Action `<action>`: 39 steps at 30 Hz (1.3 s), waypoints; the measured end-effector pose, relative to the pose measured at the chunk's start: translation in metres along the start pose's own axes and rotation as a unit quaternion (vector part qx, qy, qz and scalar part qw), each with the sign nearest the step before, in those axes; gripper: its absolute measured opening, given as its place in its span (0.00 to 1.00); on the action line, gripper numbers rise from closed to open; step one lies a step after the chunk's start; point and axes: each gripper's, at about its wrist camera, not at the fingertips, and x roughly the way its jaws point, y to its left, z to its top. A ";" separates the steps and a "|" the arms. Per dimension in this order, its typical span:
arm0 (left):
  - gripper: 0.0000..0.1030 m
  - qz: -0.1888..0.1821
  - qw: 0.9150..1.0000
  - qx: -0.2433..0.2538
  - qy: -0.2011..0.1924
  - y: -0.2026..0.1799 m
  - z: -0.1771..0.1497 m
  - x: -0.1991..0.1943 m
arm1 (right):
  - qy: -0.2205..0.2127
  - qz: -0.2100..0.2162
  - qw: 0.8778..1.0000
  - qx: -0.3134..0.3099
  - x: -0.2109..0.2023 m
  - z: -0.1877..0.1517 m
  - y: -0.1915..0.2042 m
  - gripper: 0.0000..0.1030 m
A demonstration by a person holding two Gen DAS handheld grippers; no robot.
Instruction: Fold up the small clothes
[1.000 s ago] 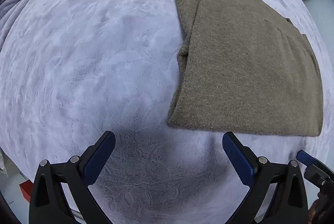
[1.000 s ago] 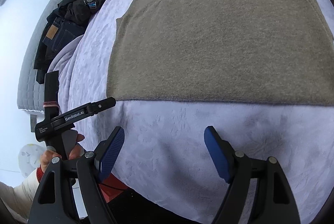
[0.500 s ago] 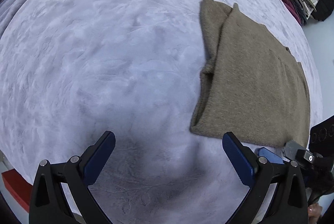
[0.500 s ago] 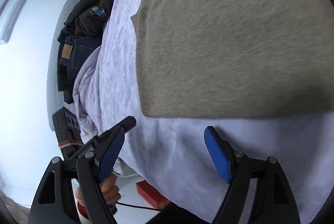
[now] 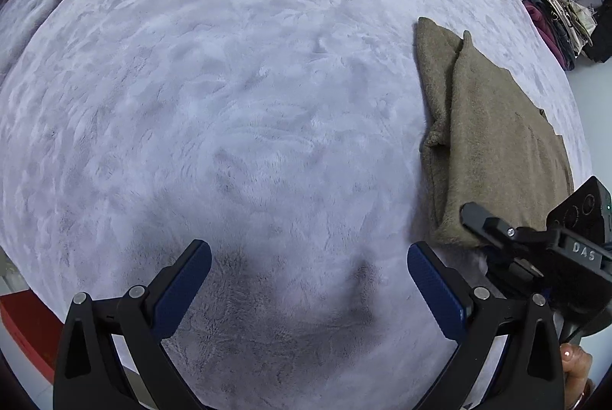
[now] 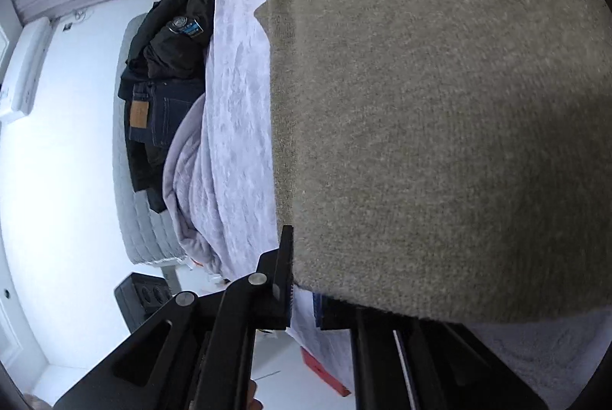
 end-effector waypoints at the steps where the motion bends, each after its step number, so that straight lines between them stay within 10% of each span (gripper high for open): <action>1: 1.00 0.005 1.000 0.001 0.003 0.000 -0.001 0.002 | 0.007 -0.016 1.000 0.001 0.006 -0.002 -0.003 0.07; 12: 1.00 0.012 0.999 0.053 0.000 -0.036 0.005 0.005 | 0.045 -0.106 0.991 -0.063 -0.009 -0.035 -0.004 0.12; 16: 1.00 -0.007 0.998 0.067 0.004 -0.060 0.010 0.010 | -0.053 -0.137 0.989 -0.031 -0.105 -0.024 -0.024 0.60; 22: 1.00 -0.014 0.994 0.110 0.010 -0.106 0.020 0.029 | -0.234 -0.153 0.953 0.113 -0.256 -0.026 -0.094 0.59; 26: 1.00 0.019 0.990 0.136 0.031 -0.127 0.018 0.059 | -0.276 -0.146 0.934 0.175 -0.290 -0.023 -0.134 0.56; 28: 1.00 0.027 0.989 0.138 0.035 -0.130 0.014 0.064 | -0.275 -0.138 0.932 0.194 -0.293 -0.015 -0.148 0.16; 30: 1.00 0.033 0.988 0.144 0.032 -0.133 0.011 0.066 | -0.271 -0.121 0.935 0.195 -0.295 -0.010 -0.152 0.10; 36: 1.00 0.037 0.989 0.137 0.035 -0.134 0.010 0.079 | -0.244 -0.221 0.939 0.101 -0.294 -0.006 -0.130 0.11; 39: 1.00 0.038 0.989 0.136 0.035 -0.136 0.011 0.082 | -0.253 -0.247 0.932 0.083 -0.297 -0.013 -0.114 0.32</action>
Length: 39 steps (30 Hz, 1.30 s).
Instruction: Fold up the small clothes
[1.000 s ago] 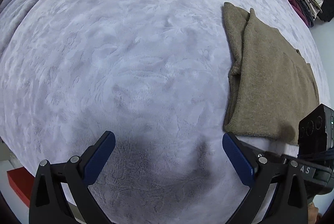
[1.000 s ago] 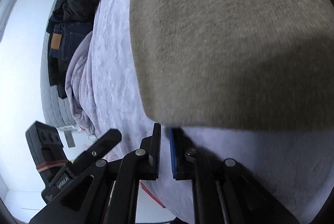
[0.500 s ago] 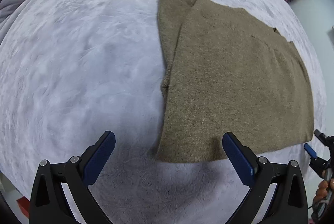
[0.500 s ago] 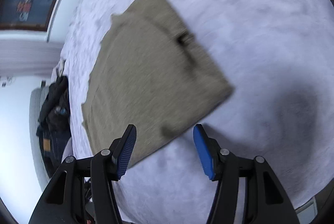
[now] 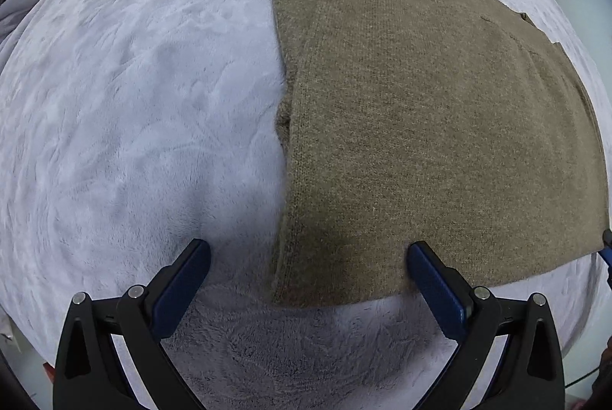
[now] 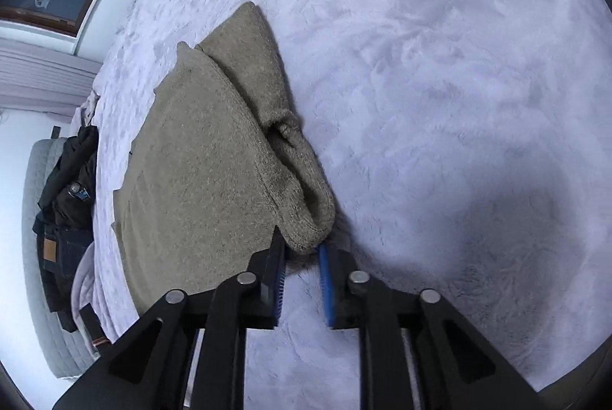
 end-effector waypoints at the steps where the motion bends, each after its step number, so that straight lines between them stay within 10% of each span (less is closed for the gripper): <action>1: 1.00 0.000 1.000 0.001 0.001 -0.001 0.000 0.002 | -0.023 -0.009 1.000 -0.015 -0.012 0.001 0.004 0.34; 4: 1.00 -0.003 1.000 0.001 0.012 -0.003 0.005 0.008 | -0.065 -0.002 0.996 -0.053 -0.035 0.017 0.006 0.40; 11: 1.00 0.010 1.000 0.000 -0.002 -0.009 0.008 0.003 | 0.025 0.019 0.996 -0.086 0.010 0.051 0.015 0.39; 13: 1.00 0.007 1.000 -0.008 -0.010 -0.008 0.006 0.003 | 0.030 -0.008 0.995 -0.094 0.021 0.051 0.015 0.19; 20: 1.00 0.013 1.000 -0.006 -0.003 -0.005 0.003 0.009 | -0.015 -0.077 0.995 -0.056 0.005 0.045 0.002 0.20; 28: 1.00 0.015 1.000 -0.011 -0.001 -0.020 0.006 0.018 | 0.004 -0.011 0.994 -0.107 -0.020 0.004 0.037 0.45; 39: 1.00 -0.003 1.000 -0.017 0.012 -0.005 0.014 0.020 | 0.144 0.083 0.971 -0.170 0.045 -0.078 0.104 0.50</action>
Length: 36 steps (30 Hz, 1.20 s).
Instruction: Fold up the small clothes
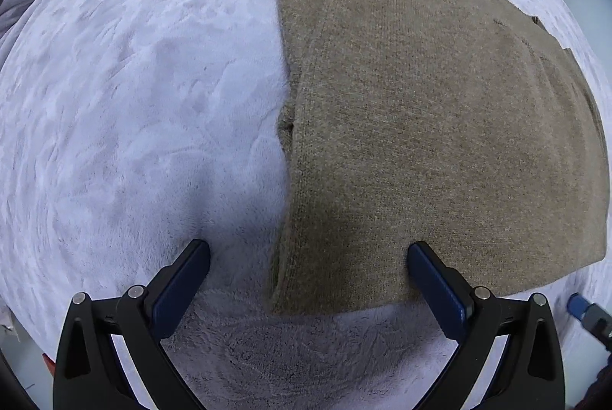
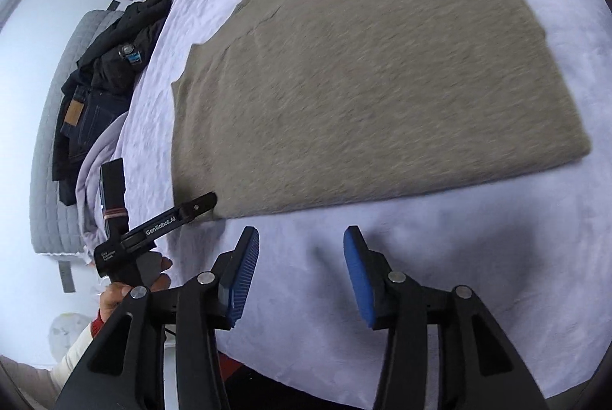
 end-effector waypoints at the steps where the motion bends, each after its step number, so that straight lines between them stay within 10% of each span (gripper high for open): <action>1: 1.00 -0.011 1.000 -0.005 -0.005 0.004 0.000 -0.005 | 0.010 0.013 1.000 0.004 0.006 -0.004 0.004 0.51; 7: 1.00 -0.110 0.992 -0.065 -0.012 0.040 -0.014 -0.028 | 0.034 0.077 0.995 0.046 0.048 -0.004 0.011 0.52; 23: 1.00 -0.229 0.962 -0.144 0.016 0.030 -0.031 -0.017 | 0.030 0.202 0.961 0.185 0.102 0.016 0.007 0.49; 32: 1.00 -0.239 0.959 -0.151 0.021 0.020 -0.025 -0.014 | 0.038 0.201 0.962 0.182 0.107 0.018 0.008 0.49; 36: 1.00 -0.256 0.953 -0.161 0.024 0.015 -0.023 -0.013 | 0.030 0.201 0.964 0.170 0.105 0.020 0.012 0.16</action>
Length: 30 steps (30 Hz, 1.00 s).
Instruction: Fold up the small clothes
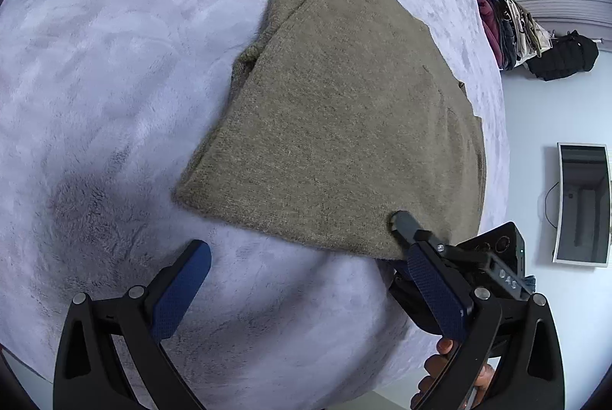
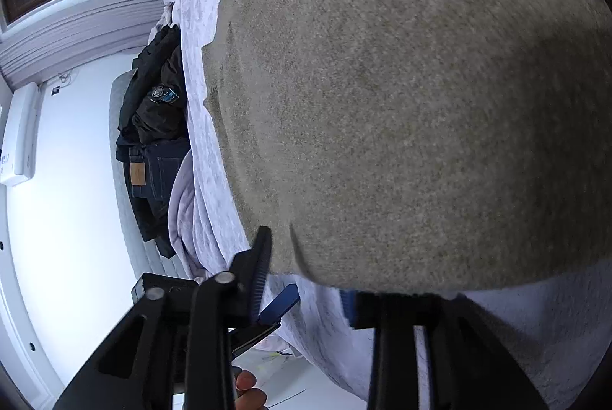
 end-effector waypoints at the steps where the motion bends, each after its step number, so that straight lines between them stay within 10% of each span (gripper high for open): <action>1: 1.00 -0.006 1.000 -0.005 0.000 -0.002 0.001 0.002 | -0.003 0.006 1.000 0.003 -0.001 0.000 -0.001 0.14; 12: 1.00 -0.040 0.999 -0.019 -0.033 -0.032 0.030 0.029 | 0.010 0.009 0.998 -0.053 -0.005 0.000 0.020 0.12; 22: 1.00 0.082 0.991 0.068 -0.075 -0.060 0.054 0.046 | 0.037 -0.023 0.995 -0.091 -0.005 -0.008 0.023 0.12; 30: 0.47 0.197 0.958 0.182 -0.101 -0.075 0.040 0.043 | 0.050 -0.122 0.972 -0.194 -0.058 -0.011 0.049 0.14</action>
